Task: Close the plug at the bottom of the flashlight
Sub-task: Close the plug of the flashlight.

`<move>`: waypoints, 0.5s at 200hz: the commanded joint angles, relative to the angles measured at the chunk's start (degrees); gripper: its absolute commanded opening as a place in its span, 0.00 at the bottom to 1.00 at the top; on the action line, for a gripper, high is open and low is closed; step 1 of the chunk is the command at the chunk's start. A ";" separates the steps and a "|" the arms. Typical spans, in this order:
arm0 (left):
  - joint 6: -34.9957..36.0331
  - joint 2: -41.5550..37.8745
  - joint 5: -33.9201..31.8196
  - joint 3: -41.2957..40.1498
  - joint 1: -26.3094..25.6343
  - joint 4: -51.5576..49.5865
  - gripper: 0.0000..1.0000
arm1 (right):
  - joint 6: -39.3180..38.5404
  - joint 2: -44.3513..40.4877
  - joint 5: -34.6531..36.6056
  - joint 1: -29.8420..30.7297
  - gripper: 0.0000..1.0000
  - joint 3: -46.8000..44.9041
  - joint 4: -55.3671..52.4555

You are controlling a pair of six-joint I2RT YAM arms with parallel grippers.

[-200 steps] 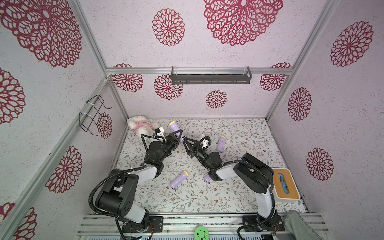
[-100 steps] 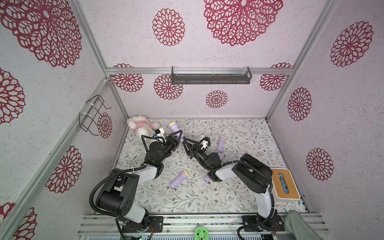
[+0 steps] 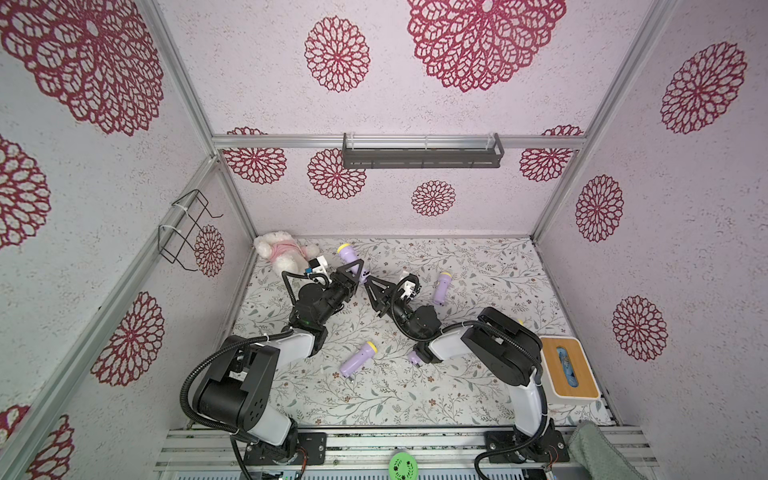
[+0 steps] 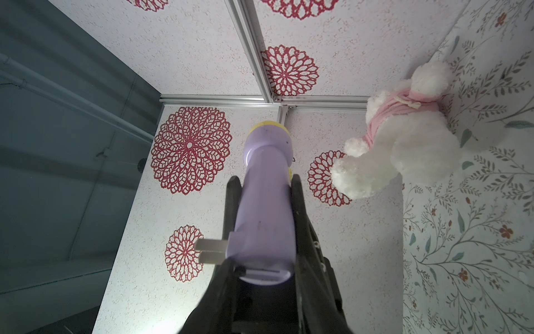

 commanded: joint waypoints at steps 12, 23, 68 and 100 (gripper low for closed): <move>-1.02 0.50 1.61 -0.22 -0.64 4.54 0.00 | 1.03 0.46 1.23 0.41 0.35 2.05 6.10; -1.09 0.59 1.71 -0.21 -0.76 4.68 0.00 | 1.02 0.59 1.27 0.45 0.35 2.23 6.07; -1.11 0.77 2.22 -0.04 -1.07 5.38 0.00 | 1.37 0.91 1.97 0.45 0.34 2.65 6.06; -1.05 0.90 2.30 -0.04 -1.39 5.49 0.00 | 1.41 1.15 2.21 0.41 0.33 3.11 6.08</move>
